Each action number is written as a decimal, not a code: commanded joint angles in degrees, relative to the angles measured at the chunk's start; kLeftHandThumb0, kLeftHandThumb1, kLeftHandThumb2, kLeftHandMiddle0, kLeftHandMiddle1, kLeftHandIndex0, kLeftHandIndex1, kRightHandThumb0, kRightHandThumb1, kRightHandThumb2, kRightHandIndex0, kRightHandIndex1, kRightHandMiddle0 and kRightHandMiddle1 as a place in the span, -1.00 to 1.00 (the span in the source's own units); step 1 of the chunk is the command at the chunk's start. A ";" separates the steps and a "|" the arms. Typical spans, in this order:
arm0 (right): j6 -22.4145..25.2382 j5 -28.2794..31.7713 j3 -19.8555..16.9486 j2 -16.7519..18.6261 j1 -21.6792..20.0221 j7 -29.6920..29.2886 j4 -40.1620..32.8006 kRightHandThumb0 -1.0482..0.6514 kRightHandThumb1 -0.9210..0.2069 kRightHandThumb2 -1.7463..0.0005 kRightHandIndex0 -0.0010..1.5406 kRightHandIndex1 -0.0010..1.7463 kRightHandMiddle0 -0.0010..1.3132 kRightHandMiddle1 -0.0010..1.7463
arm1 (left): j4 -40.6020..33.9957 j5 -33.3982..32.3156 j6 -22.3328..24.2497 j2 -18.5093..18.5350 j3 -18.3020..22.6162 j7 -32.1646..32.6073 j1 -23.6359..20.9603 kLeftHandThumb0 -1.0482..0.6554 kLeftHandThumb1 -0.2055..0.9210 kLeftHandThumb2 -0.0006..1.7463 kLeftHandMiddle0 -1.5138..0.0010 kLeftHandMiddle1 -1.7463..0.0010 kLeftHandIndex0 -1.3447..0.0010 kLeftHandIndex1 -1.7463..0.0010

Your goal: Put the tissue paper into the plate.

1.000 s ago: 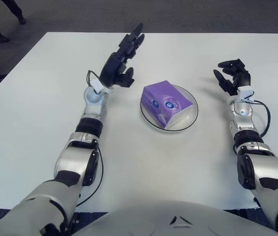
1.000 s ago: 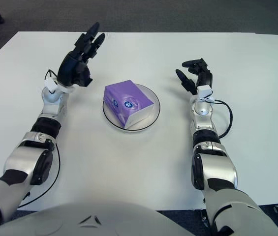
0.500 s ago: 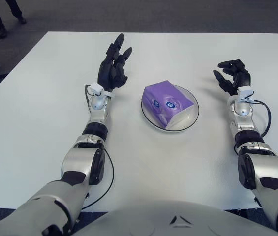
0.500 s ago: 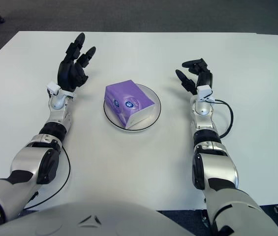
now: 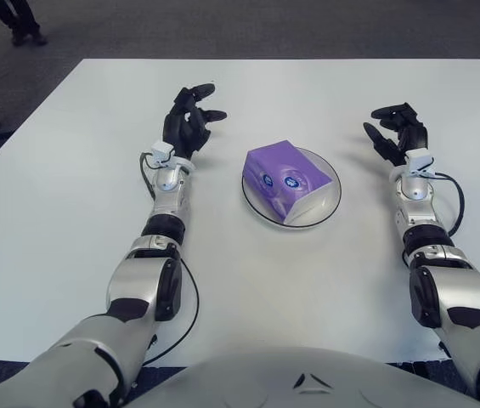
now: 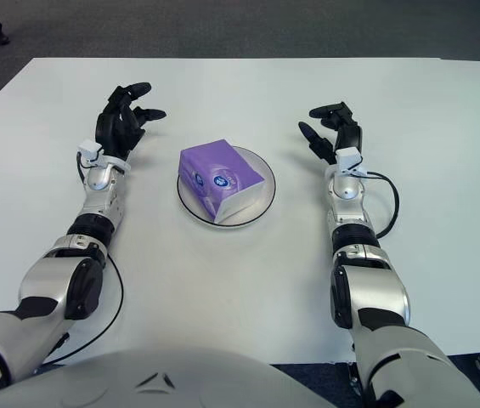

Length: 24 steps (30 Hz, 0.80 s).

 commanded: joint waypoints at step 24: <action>3.29 -1.39 1.27 4.15 12.72 0.02 -6.52 0.22 -1.00 0.82 -0.10 0.47 -0.29 0.40 | -13.36 4.60 7.61 -1.97 -2.83 6.37 16.99 -0.09 1.00 -0.47 -0.20 -1.00 -0.05 -1.00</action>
